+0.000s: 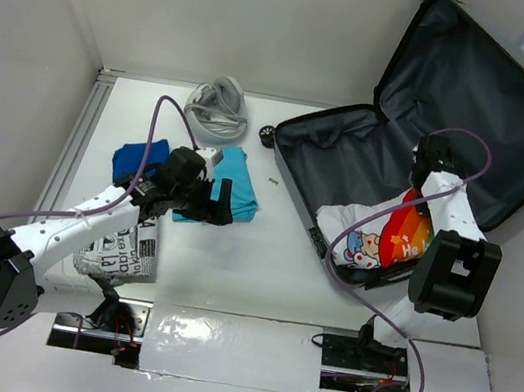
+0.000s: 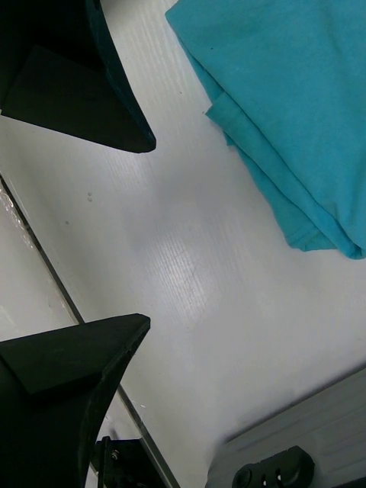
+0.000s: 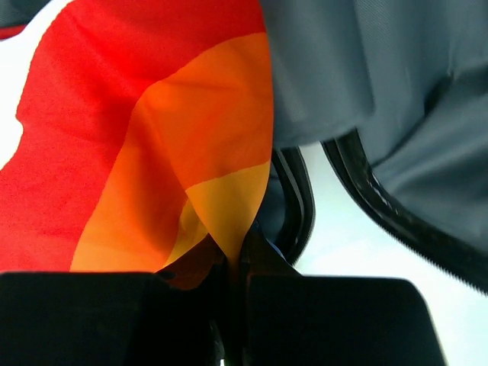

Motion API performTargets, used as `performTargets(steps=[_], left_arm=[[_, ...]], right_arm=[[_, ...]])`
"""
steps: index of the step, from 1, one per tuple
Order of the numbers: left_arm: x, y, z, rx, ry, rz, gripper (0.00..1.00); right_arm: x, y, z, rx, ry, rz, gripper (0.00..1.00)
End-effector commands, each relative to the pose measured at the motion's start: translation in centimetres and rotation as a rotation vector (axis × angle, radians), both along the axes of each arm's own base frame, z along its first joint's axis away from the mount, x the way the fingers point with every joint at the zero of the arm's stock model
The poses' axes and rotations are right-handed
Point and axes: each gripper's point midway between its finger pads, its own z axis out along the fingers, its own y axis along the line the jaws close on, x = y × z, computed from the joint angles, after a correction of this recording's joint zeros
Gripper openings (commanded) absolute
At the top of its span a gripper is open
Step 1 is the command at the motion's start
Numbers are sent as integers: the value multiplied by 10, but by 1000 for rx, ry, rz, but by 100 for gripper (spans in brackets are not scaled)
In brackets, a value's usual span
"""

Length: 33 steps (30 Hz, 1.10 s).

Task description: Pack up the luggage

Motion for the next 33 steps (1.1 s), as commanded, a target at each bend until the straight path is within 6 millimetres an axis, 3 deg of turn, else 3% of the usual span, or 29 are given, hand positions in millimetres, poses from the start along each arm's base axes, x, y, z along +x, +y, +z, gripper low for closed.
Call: performTargets(steps=[1, 4, 7, 9, 16, 19, 20, 21, 22, 25, 28, 30, 33], left_arm=[[6, -3, 1, -5, -18, -29, 100], [8, -6, 4, -20, -30, -35, 100], [10, -10, 4, -33, -35, -44, 100], [10, -10, 4, -33, -35, -44, 100], [12, -15, 1, -41, -34, -63, 100], [12, -15, -1, -41, -35, -63, 100], [12, -15, -1, -41, -35, -63, 100], [12, -15, -1, -41, -35, -63, 100], [12, -15, -1, -41, -35, -63, 100], [11, -16, 3, -52, -40, -70, 100], [10, -13, -1, -41, -35, -63, 100], [10, -13, -1, -41, -35, -63, 100], [10, -13, -1, -41, -35, -63, 100]], right_arm=[[28, -1, 13, -41, -121, 102, 0], [30, 1, 4, -2, -136, 160, 0], [35, -1, 9, -45, -199, 213, 0], [51, 7, 19, -64, -288, 291, 0], [55, -8, 32, -38, -405, 280, 0], [62, -4, 19, 16, -401, 294, 1], [61, -4, 13, 24, -383, 293, 4], [60, -1, 10, 44, -380, 291, 13], [57, 0, 5, 51, -363, 289, 29], [55, 3, 3, 44, -343, 268, 43], [57, 6, 19, 42, -353, 267, 47], [58, 10, 43, 16, -399, 253, 57], [55, 12, 82, -33, -493, 200, 57]])
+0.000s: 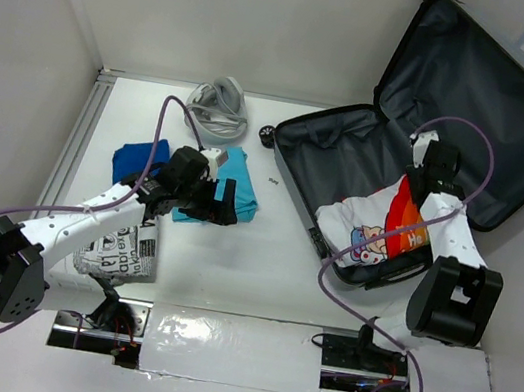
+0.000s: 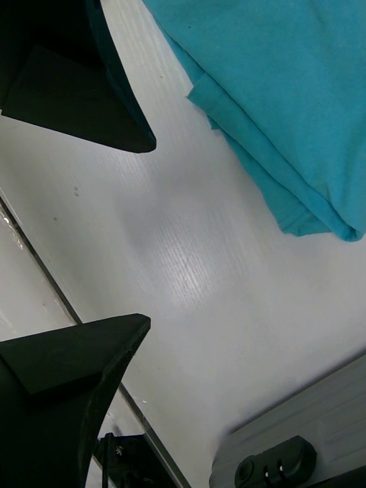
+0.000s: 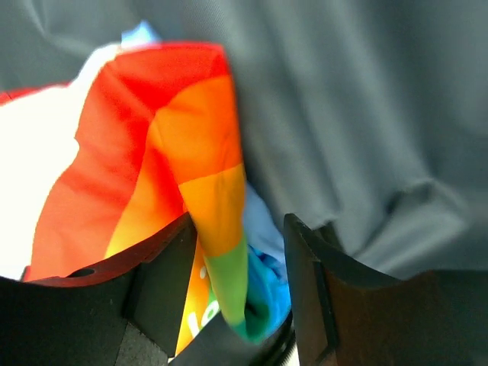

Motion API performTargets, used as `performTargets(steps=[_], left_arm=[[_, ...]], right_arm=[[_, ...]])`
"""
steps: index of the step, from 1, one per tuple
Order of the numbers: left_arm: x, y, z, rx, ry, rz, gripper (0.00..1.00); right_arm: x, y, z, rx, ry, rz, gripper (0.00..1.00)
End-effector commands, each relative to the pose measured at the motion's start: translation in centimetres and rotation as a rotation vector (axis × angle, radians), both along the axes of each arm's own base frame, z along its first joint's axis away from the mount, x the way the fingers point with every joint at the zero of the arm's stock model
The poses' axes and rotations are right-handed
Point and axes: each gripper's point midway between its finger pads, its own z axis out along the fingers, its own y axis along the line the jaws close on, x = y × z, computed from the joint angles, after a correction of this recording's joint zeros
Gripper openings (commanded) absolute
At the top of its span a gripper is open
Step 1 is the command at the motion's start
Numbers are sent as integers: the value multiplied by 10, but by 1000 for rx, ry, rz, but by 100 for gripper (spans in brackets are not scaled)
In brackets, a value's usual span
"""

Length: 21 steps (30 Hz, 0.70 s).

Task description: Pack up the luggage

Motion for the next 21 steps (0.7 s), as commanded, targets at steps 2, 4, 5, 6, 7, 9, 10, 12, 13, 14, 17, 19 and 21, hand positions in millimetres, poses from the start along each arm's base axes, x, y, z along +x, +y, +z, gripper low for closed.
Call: performTargets(steps=[2, 4, 5, 6, 7, 9, 10, 12, 13, 14, 17, 19, 21], left_arm=[[6, -5, 8, -26, -45, -24, 100], [8, -6, 12, -27, -59, -30, 100], [10, -7, 17, -33, -68, -30, 100], [10, -7, 17, -33, -68, -30, 100], [10, -9, 19, -43, -72, -37, 100], [11, -9, 23, -49, -94, -43, 100], [11, -9, 23, -49, -94, -43, 100], [11, -9, 27, -55, -105, -43, 100], [12, -7, 30, -49, -121, -42, 100], [12, -7, 30, -49, -121, -42, 100], [13, -6, 30, -44, -124, -36, 100], [13, -6, 27, -39, -116, -36, 100], [14, -9, 22, -41, -104, -44, 100]], right_arm=[[-1, 4, 88, -10, -248, -109, 57], [-5, 10, 101, 11, -300, -126, 53], [-3, 15, 101, 21, -305, -118, 44], [-6, 16, 98, 32, -307, -126, 39], [-5, 21, 93, 43, -302, -121, 33], [-2, 24, 72, 70, -252, -126, 25], [-3, 22, 62, 64, -225, -135, 20], [-3, 8, 36, 76, -179, -199, 20], [-5, 5, 23, 91, -158, -225, 19], [-7, 0, 6, 92, -117, -254, 19], [-11, -7, -32, 145, -67, -332, 19], [-24, -12, -57, 168, -29, -423, 19], [-45, -24, -84, 127, 25, -550, 19]])
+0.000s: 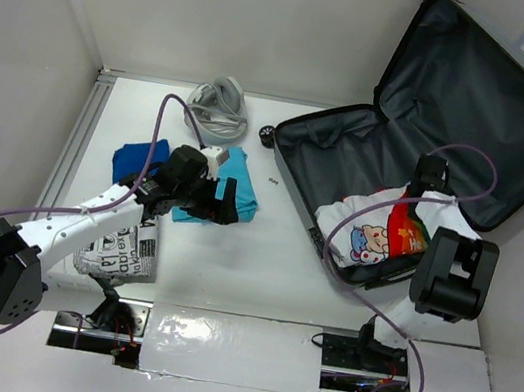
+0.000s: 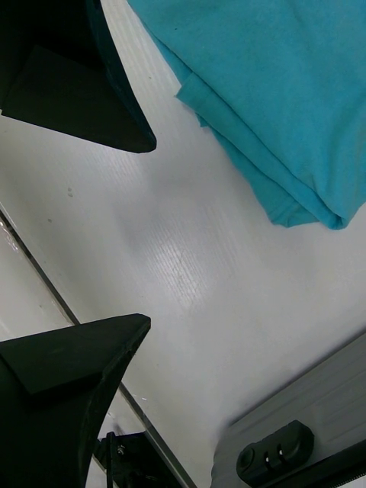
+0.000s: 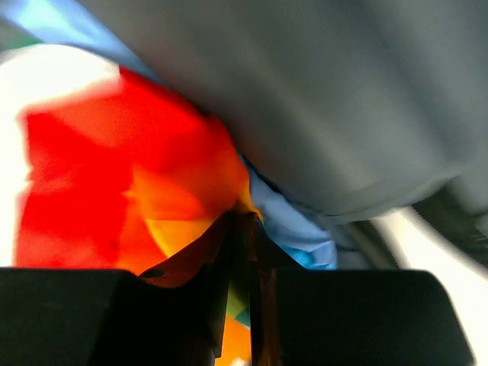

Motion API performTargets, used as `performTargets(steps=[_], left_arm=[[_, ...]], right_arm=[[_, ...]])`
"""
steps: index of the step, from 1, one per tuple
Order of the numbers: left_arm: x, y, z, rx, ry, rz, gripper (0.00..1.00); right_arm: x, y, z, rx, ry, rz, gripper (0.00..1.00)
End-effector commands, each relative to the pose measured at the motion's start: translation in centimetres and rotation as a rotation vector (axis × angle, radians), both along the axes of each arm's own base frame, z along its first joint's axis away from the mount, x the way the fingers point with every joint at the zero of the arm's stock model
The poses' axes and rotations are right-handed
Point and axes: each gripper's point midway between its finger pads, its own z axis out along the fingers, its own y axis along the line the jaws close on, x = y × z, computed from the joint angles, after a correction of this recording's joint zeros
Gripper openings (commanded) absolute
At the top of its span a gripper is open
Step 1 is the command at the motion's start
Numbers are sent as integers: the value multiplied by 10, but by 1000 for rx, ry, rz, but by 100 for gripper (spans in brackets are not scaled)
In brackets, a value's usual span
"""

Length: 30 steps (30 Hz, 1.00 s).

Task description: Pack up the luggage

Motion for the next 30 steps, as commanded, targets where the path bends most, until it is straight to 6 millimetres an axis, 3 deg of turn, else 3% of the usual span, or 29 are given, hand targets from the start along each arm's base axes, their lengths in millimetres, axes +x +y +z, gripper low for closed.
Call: performTargets(steps=[1, 3, 6, 8, 10, 12, 15, 17, 18, 19, 21, 23, 24, 26, 27, 29, 30], left_arm=[[10, -8, 15, -34, -61, -26, 100], [11, -8, 11, -28, -51, -26, 100], [10, -13, 10, -40, -33, -47, 100], [10, -15, 14, -50, -37, -54, 100], [10, -15, 14, -50, -37, -54, 100], [10, -15, 17, -55, -45, -54, 100], [14, -14, 24, -53, -69, -40, 100], [17, -14, 28, -54, -81, -33, 100], [17, -11, 26, -42, -78, -24, 100], [16, -11, 32, -51, -79, -17, 100], [17, -10, 34, -51, -78, -5, 100], [18, -6, 35, -45, -76, 29, 100], [17, -4, 32, -35, -61, 43, 100], [16, 2, 35, -33, -62, 82, 100], [16, 4, 34, -26, -54, 97, 100], [16, 12, 32, -11, -41, 155, 100], [16, 12, 32, -11, -41, 155, 100]], right_arm=[[-37, -24, -29, -42, 35, -290, 19], [-56, -27, -53, -50, 102, -336, 20], [-58, -23, -61, -47, 95, -333, 22], [-47, -14, -52, -41, 52, -302, 24], [-39, -6, -25, -64, 15, -275, 26], [-21, 3, 24, -86, -92, -252, 31], [-4, 37, 85, -67, -217, -164, 46], [2, 69, 104, 5, -265, -95, 56], [0, 80, 107, 35, -267, -70, 72], [-7, 98, 111, 92, -271, -30, 100], [-12, 120, 105, 158, -248, 18, 100], [-22, 159, 97, 285, -235, 114, 100], [-35, 169, 79, 319, -190, 138, 100], [-49, 199, 72, 445, -173, 222, 100], [-62, 205, 56, 471, -134, 226, 99], [-80, 243, 46, 578, -87, 312, 97], [-81, 246, 46, 579, -83, 325, 97]])
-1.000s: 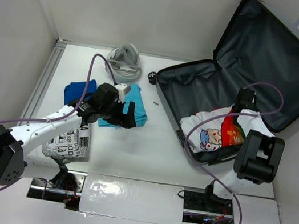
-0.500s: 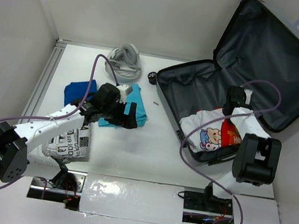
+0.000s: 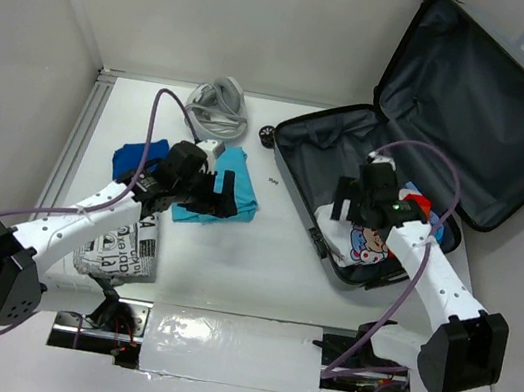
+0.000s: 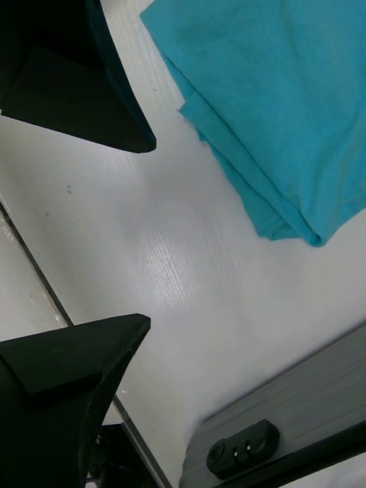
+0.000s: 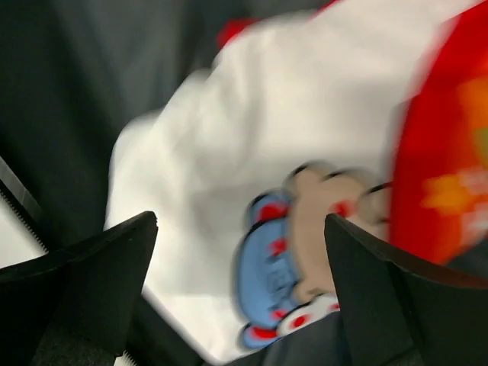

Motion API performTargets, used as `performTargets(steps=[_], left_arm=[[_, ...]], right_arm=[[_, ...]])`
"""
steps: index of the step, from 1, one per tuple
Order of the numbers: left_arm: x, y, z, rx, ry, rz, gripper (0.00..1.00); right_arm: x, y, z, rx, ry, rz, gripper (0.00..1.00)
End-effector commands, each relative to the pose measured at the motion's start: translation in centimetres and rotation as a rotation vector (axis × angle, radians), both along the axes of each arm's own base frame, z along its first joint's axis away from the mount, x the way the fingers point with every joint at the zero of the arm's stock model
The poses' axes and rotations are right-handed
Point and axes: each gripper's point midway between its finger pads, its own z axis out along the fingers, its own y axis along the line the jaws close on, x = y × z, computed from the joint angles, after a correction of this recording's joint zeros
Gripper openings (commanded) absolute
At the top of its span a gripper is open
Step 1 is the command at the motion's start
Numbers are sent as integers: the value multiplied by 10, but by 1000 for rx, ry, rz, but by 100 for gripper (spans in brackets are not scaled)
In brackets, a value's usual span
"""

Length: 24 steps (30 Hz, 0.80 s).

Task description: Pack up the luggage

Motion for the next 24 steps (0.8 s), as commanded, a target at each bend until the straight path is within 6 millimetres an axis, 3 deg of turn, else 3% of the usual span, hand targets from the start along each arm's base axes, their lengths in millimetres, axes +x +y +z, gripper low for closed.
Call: performTargets(steps=[1, 4, 5, 6, 9, 12, 14, 17, 18, 19, 22, 23, 24], left_arm=[[6, 12, 15, 4, -14, 100, 100], [4, 15, 15, 9, -6, 122, 100], [6, 19, 18, 10, -17, 151, 100], [4, 19, 16, 9, -4, 159, 100], [6, 27, 21, 11, -1, 206, 100], [11, 34, 29, 22, -25, 240, 100], [12, 41, 31, 28, -16, 260, 100], [16, 47, 33, 23, -12, 288, 100], [15, 47, 36, 16, -21, 288, 100], [17, 50, 37, 9, -16, 307, 100], [11, 67, 34, 2, 9, 380, 100], [12, 77, 35, 3, 12, 425, 100], [5, 87, 28, 18, 47, 464, 100]], right_arm=[[-30, 44, -19, 164, 100, 82, 97], [-40, 42, -35, 157, 147, 43, 92], [-49, 45, -49, 169, 189, 31, 81], [-52, 47, -54, 182, 199, 24, 61], [-60, 49, -73, 211, 221, -23, 57], [-58, 45, -73, 190, 197, -45, 55], [-54, 47, -57, 161, 161, -33, 55], [-34, 57, -7, 105, 20, 25, 70], [-21, 59, 22, 78, -63, 40, 77], [-15, 66, 38, 73, -109, 68, 81], [-1, 105, 87, 80, -254, 205, 93], [1, 133, 89, 83, -273, 281, 95], [3, 150, 92, 58, -288, 349, 95]])
